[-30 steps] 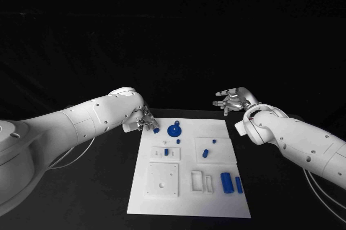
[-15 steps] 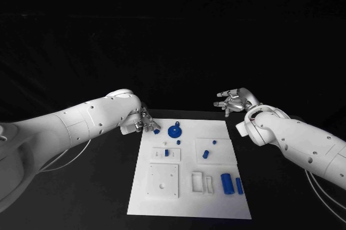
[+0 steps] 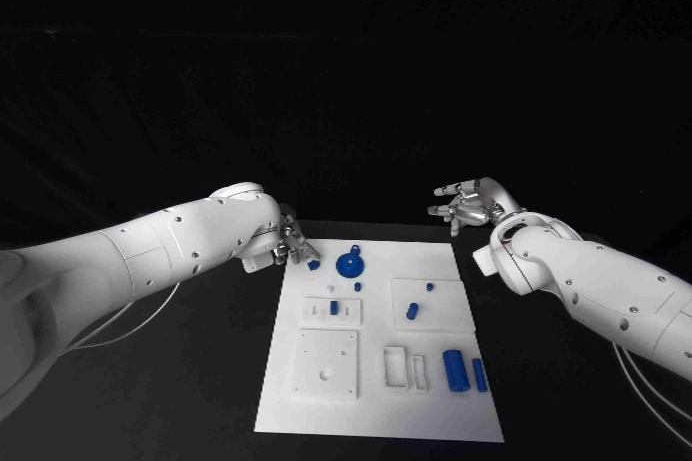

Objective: Assemble the parts on the task board

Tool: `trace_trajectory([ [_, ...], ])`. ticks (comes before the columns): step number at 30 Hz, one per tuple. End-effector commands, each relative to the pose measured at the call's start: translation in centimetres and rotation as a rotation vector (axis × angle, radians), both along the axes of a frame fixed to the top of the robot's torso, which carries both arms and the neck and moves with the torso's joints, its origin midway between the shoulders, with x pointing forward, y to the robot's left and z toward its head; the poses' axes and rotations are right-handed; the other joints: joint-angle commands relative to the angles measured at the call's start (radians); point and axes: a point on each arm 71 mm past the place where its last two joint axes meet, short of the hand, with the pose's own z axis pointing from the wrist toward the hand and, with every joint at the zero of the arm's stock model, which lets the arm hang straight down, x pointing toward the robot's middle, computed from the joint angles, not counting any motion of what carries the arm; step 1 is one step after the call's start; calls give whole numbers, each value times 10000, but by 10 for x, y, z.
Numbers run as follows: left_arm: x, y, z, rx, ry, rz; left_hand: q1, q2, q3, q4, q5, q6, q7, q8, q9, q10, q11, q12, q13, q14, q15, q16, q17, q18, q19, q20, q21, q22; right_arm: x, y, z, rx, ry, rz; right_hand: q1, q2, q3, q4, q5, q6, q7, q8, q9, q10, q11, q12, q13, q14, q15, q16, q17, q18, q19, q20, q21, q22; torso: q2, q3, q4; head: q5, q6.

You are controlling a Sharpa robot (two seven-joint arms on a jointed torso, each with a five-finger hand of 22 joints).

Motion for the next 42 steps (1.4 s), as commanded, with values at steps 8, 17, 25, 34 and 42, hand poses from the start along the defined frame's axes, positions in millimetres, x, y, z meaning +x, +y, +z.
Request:
trace_trajectory([
  [8,-1,-5,-4,-307,-39,-365,-67,159,-17,-7,89,-339,71,-41,-419,355,98,-57,51,-66,80,14,-38,130,-18,68,-61,190,-1,3,0,-74,-3,181,-73,21,26,5,35,103,43,3,8,-50,-29,-19,-6,-17,12,-41,-8,162,301,71,56,-14,2,-4,-14,24,4],
  [17,-6,-8,-9,-108,-165,-869,-44,-908,-90,476,-1348,-649,138,21,-397,269,160,-172,67,-229,137,-31,-140,130,-118,116,-131,178,-2,2,0,-84,11,179,-73,21,26,5,35,103,43,3,8,-50,-29,-19,-6,-17,12,-41,-8,162,301,71,56,-14,0,4,-8,6,-10],
  [25,-12,-12,-10,737,-1216,-1690,480,-813,-169,177,-1278,-531,127,206,-385,-30,172,-533,-160,-334,184,-176,-230,144,-168,166,-326,153,-3,1,-1,-93,12,165,-102,18,-5,30,66,115,40,4,9,-44,-31,-14,-2,-11,11,-38,-5,162,304,70,70,-23,-7,6,2,5,-8],
  [34,-17,-18,-14,1552,-2363,-2493,1023,-776,-217,-214,-843,-539,143,240,-392,45,139,-617,-255,-291,160,-201,-253,130,-92,144,-453,169,-4,0,-2,-97,40,168,-102,18,-5,30,66,115,40,4,9,-44,-31,-14,-2,-11,11,-38,-5,162,304,70,70,-23,2,1,-23,24,11],
  [42,-20,-19,-18,1870,-2800,-2739,1152,-625,-325,-348,-674,-461,137,235,-395,107,120,-657,-292,-245,139,-207,-246,117,-30,120,-496,183,-5,-1,-3,-101,60,171,-102,18,-5,30,66,115,40,4,9,-44,-31,-14,-2,-11,11,-38,-5,162,304,70,70,-23,6,11,-14,7,5],
])
